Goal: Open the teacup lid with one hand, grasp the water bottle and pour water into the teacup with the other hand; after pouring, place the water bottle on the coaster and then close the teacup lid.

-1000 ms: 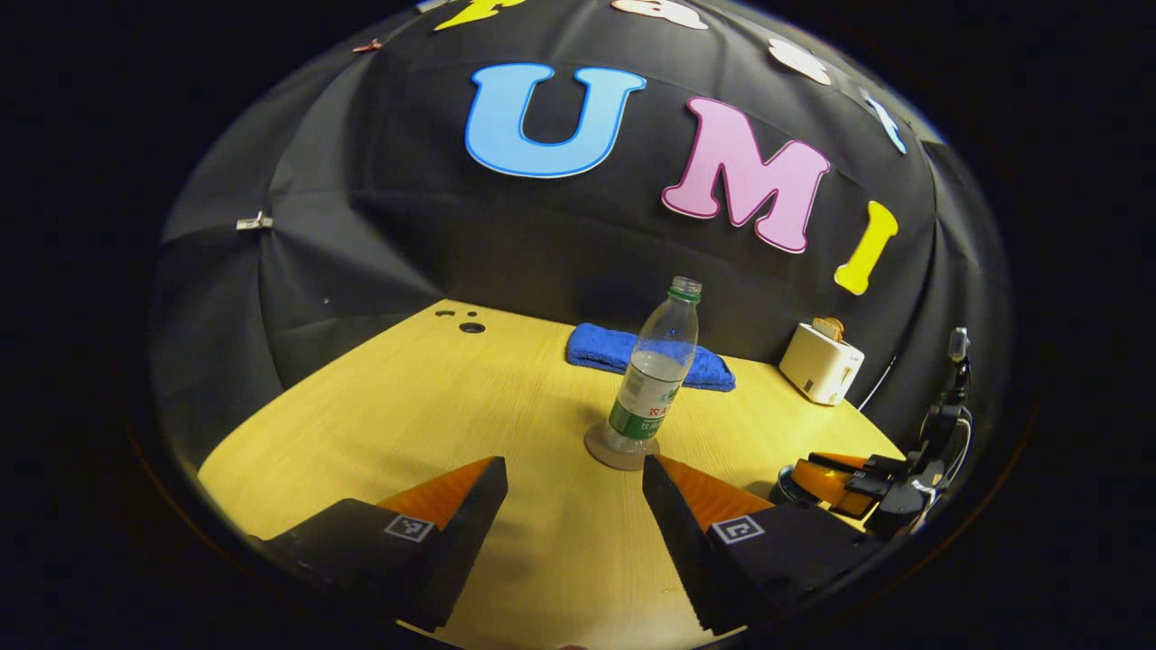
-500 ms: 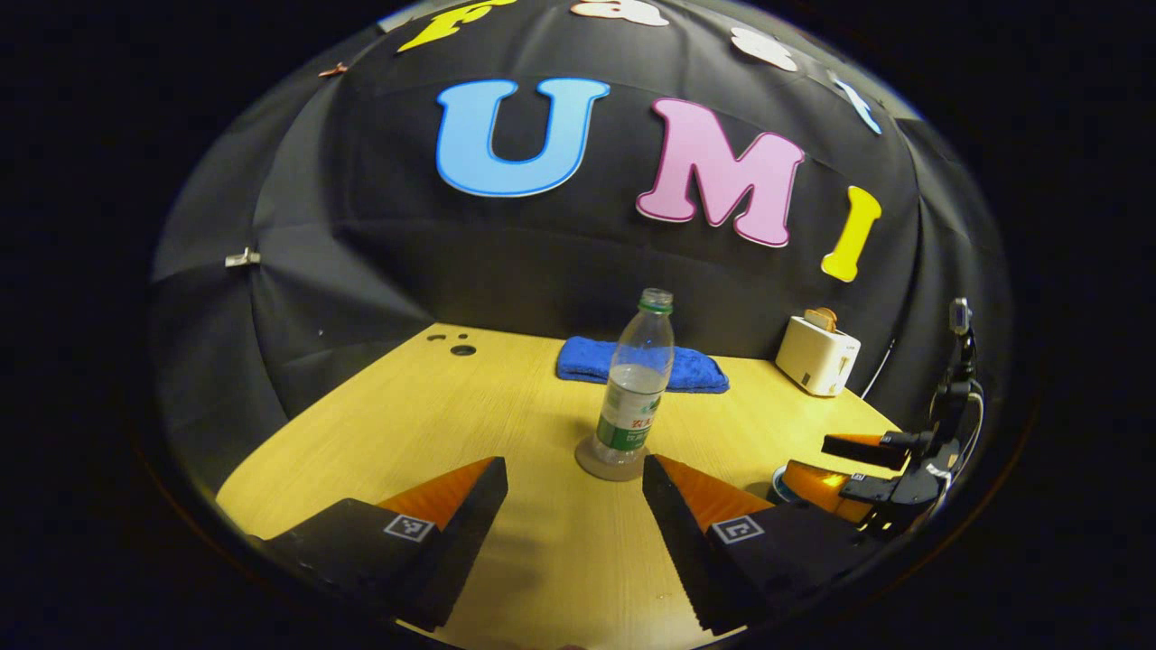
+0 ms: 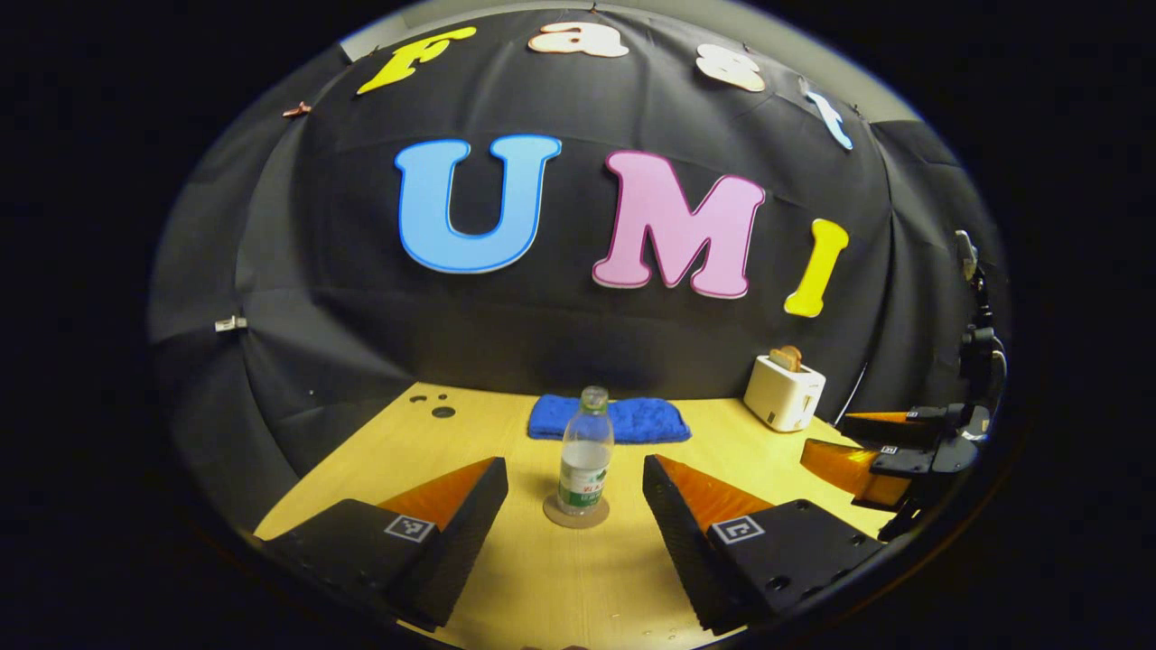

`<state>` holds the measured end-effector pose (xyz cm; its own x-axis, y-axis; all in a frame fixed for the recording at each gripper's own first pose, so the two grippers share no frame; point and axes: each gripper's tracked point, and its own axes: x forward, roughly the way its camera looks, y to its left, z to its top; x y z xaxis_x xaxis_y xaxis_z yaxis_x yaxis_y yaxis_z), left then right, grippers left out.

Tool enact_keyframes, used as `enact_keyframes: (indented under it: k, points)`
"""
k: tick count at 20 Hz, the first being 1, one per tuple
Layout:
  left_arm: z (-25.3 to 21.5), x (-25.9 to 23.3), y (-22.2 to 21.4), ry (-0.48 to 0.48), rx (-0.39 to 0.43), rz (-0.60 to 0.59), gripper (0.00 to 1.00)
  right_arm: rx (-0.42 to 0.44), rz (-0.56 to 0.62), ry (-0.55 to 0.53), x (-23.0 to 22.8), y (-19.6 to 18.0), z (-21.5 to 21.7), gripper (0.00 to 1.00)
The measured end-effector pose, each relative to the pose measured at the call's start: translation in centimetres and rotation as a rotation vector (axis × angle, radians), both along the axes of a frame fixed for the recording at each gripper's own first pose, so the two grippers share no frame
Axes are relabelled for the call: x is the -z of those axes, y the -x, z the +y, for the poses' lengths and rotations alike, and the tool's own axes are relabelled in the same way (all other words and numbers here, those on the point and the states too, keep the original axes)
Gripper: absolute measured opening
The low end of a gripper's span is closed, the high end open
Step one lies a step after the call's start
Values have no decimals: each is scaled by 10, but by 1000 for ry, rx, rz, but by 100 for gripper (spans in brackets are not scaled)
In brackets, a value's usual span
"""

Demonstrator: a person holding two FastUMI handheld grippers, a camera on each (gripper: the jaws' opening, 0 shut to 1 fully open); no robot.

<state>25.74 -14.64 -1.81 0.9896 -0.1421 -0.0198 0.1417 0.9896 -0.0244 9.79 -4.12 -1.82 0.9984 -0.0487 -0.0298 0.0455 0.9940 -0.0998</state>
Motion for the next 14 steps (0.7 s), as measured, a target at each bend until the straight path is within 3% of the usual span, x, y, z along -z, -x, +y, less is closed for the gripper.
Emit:
enact_keyframes:
  k: [4, 7, 11, 14]
  points:
    - [3, -77, 21, -54, 21, -107, 95, 25, -115, 36, -89, 31, -12, 98]
    - [2, -112, 45, -56, 20, -145, 95, 71, -164, 16, -127, 55, -17, 98]
    - [-4, -109, 83, -30, 36, -128, 95, 101, -194, -26, -141, 89, -5, 98]
    - [5, -76, 99, -22, 31, -34, 95, 131, -154, -77, -117, 111, 2, 98]
